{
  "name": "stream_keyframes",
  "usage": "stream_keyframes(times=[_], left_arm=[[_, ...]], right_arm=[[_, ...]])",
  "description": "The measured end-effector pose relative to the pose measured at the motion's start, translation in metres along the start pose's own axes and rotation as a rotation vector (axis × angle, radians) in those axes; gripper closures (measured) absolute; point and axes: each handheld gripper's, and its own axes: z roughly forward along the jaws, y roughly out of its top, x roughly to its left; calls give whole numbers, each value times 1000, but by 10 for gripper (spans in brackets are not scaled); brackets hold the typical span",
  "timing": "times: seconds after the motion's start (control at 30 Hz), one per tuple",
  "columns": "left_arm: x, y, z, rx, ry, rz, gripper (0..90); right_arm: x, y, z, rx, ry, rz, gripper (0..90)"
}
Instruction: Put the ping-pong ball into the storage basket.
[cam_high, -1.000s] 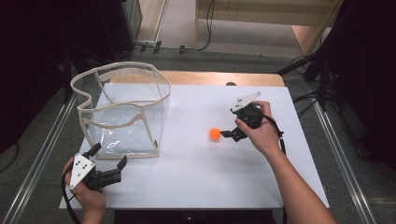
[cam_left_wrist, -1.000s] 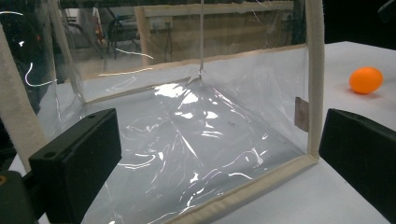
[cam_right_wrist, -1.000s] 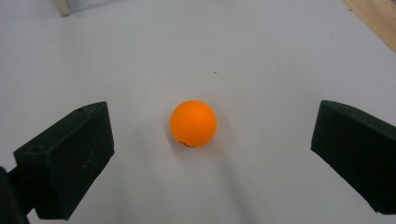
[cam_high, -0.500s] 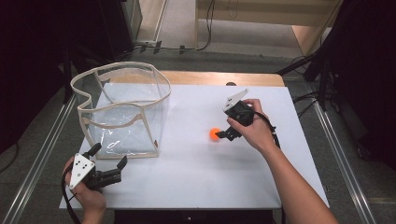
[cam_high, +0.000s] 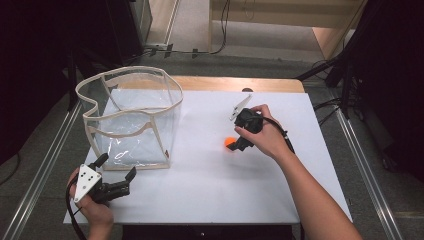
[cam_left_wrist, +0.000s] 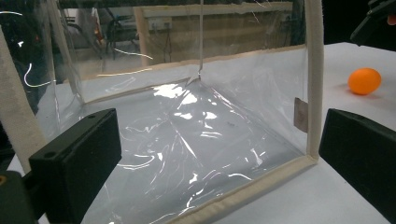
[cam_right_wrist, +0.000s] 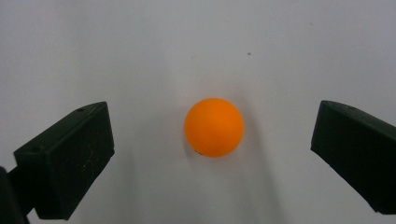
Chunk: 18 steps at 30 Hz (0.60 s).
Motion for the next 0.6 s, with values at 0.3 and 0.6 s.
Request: stream_keyframes(times=[0.3, 0.6], left_arm=[[0, 0, 0, 0, -2, 0, 0], [0, 0, 0, 1, -3, 0, 0]], right_arm=[[4, 7, 17, 105, -1, -45, 39], [6, 12, 31, 194, -32, -61, 125]])
